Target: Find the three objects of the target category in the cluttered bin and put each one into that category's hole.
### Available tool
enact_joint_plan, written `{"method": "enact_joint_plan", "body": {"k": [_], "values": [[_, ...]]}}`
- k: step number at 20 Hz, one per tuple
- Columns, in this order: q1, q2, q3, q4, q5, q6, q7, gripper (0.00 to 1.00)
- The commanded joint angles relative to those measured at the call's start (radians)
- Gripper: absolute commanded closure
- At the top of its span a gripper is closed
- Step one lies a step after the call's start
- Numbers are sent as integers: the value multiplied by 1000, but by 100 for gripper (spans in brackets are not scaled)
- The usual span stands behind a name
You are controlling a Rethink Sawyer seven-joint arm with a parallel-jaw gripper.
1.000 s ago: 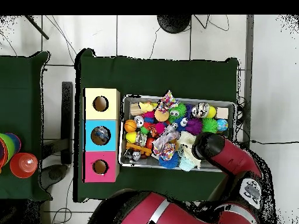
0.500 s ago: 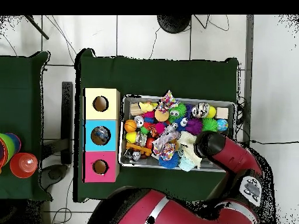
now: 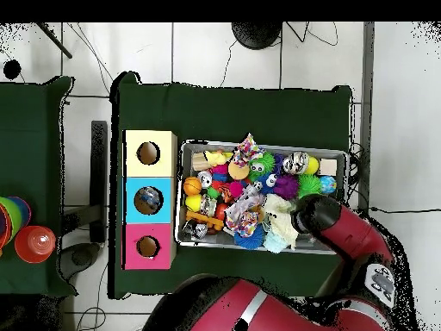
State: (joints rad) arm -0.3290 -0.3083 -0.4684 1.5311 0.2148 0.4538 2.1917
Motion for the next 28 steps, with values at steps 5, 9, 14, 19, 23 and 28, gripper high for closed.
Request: {"method": "enact_joint_plan", "body": {"k": [5, 9, 14, 19, 23, 28], "values": [[-136, 30, 236, 6, 12, 210, -2, 0], [-194, 50, 283, -6, 0, 278, -42, 0], [-248, 62, 334, 3, -10, 352, -60, 0], [-278, 70, 371, 2, -21, 395, -68, 0], [-295, 86, 409, 40, -19, 314, -58, 0], [-315, 95, 451, 77, -12, 297, -51, 0]]}}
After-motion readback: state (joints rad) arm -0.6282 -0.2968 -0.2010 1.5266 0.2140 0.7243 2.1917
